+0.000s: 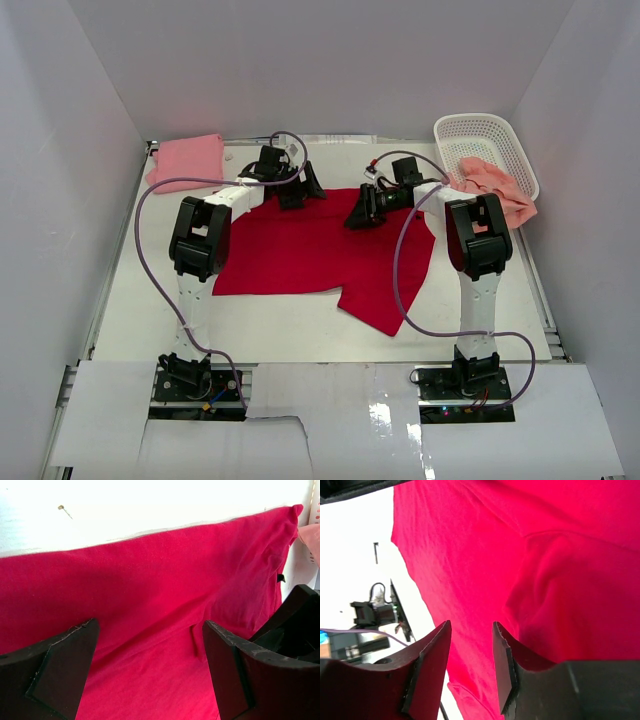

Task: Fold and stack the t-shirts
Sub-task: Fold the flattened tshirt in 1/3 of the way

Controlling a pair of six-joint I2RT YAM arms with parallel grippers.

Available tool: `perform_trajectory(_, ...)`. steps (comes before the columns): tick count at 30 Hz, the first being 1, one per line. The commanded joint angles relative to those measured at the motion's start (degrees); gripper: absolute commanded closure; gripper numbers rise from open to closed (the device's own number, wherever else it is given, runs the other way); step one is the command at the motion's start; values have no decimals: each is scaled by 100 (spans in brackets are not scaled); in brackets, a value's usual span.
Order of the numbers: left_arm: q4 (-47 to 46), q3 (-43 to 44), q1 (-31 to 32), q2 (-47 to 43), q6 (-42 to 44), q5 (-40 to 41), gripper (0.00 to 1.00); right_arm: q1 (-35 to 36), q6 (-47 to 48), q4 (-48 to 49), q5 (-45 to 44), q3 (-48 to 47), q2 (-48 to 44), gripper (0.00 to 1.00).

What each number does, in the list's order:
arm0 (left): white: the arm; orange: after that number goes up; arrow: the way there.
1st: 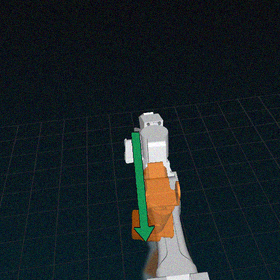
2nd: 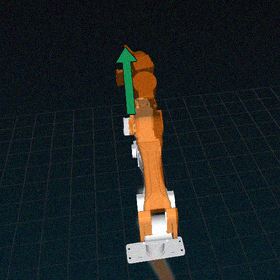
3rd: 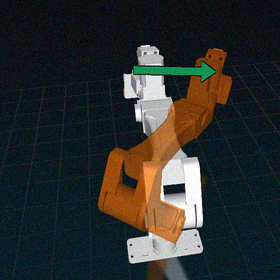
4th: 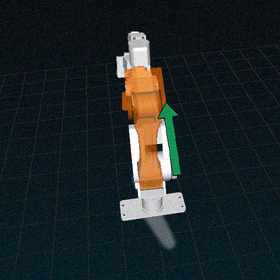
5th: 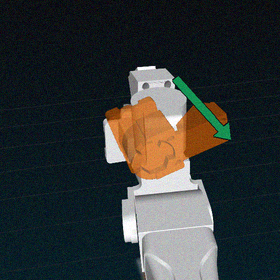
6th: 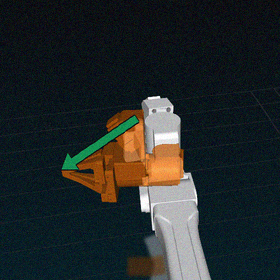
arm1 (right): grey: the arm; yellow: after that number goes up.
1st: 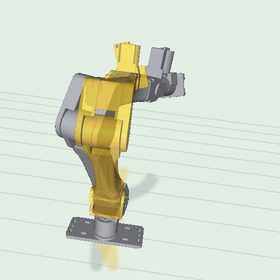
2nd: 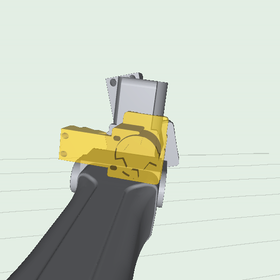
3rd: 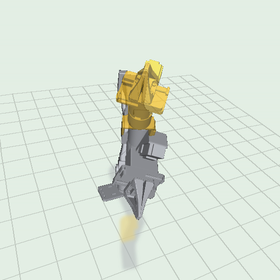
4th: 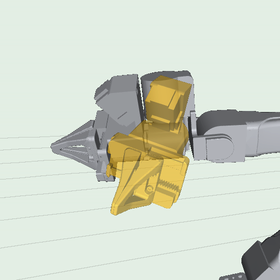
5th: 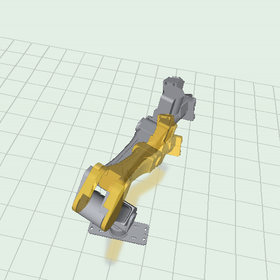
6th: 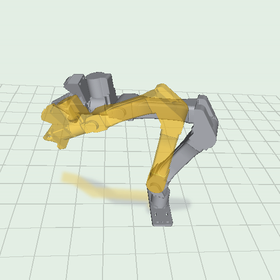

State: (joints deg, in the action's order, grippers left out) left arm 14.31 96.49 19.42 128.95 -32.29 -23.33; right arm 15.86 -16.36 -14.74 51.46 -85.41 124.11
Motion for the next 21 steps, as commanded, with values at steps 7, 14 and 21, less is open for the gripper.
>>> perform_trajectory(7, 257, -69, 62, -388, 127, 31, 4, -65, 350, -1, -821, 77, -818, 51)
perform_trajectory(14, 310, -42, 62, -449, 171, 48, 4, -65, 1002, -152, -1137, 383, -1309, 49)
perform_trajectory(21, 327, -25, 71, -449, 188, 31, 4, -83, 995, 50, -1525, 569, -1206, 49)
